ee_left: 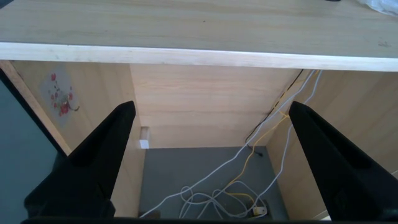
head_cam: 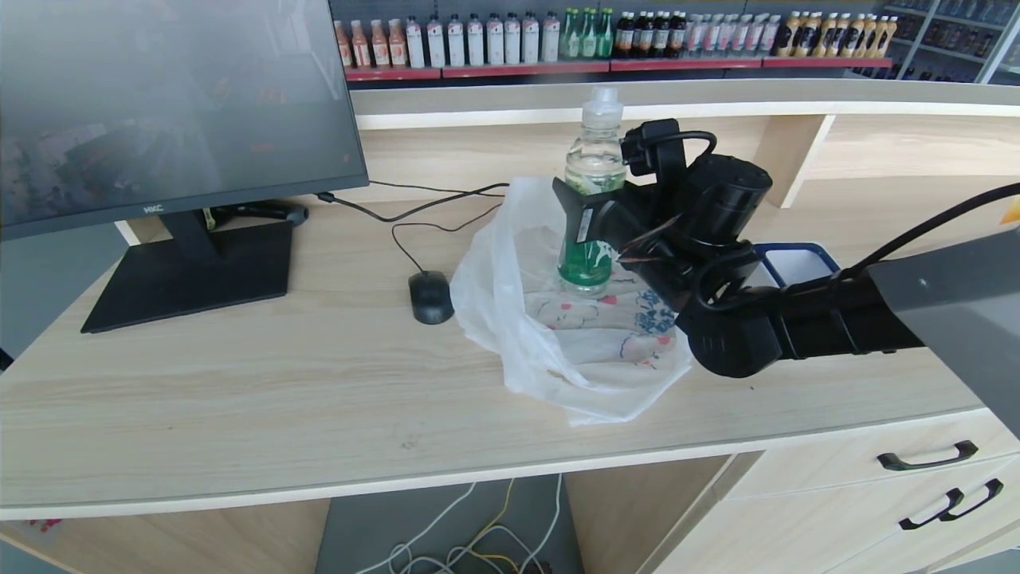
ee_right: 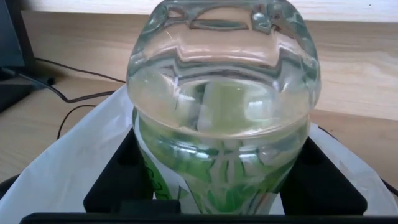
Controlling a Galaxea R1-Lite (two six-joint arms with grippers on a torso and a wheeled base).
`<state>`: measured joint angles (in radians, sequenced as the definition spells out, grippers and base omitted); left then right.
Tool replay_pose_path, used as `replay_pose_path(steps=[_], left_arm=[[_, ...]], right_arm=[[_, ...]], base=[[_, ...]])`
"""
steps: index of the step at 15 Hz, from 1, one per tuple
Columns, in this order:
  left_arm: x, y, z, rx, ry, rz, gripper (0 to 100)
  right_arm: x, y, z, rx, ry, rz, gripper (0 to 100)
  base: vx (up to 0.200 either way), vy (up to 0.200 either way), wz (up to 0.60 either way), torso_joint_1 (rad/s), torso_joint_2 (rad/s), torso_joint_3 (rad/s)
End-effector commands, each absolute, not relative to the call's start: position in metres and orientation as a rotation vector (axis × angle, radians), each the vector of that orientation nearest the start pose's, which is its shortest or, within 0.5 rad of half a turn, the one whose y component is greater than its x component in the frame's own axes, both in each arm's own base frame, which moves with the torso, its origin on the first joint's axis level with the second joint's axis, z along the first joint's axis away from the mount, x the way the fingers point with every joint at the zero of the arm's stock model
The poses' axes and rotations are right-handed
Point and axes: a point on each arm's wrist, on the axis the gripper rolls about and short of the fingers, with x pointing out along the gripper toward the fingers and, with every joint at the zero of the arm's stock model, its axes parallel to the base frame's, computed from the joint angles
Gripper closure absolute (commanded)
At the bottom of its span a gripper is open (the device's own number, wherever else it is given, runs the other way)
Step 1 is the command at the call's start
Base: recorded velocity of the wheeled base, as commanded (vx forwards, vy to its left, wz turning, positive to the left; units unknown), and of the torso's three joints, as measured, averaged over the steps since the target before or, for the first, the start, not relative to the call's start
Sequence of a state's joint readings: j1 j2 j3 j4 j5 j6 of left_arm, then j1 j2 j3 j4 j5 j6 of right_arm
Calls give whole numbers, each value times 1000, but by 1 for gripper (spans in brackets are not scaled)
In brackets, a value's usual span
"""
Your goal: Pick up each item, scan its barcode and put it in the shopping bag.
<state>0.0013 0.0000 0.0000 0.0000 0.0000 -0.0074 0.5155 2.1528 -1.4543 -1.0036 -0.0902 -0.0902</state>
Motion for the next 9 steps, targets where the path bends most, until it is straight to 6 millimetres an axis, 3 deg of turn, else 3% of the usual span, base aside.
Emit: replay_pose_path(steps=[1, 9], left_arm=[[-23, 0, 75, -8, 0, 2, 0], [-23, 0, 75, -8, 0, 2, 0]], right_arm=[[390, 220, 220, -2, -295, 410, 100], [387, 222, 206, -16, -248, 423, 100]], base=[[0, 0, 0, 0, 0, 0], [0, 0, 0, 0, 0, 0]])
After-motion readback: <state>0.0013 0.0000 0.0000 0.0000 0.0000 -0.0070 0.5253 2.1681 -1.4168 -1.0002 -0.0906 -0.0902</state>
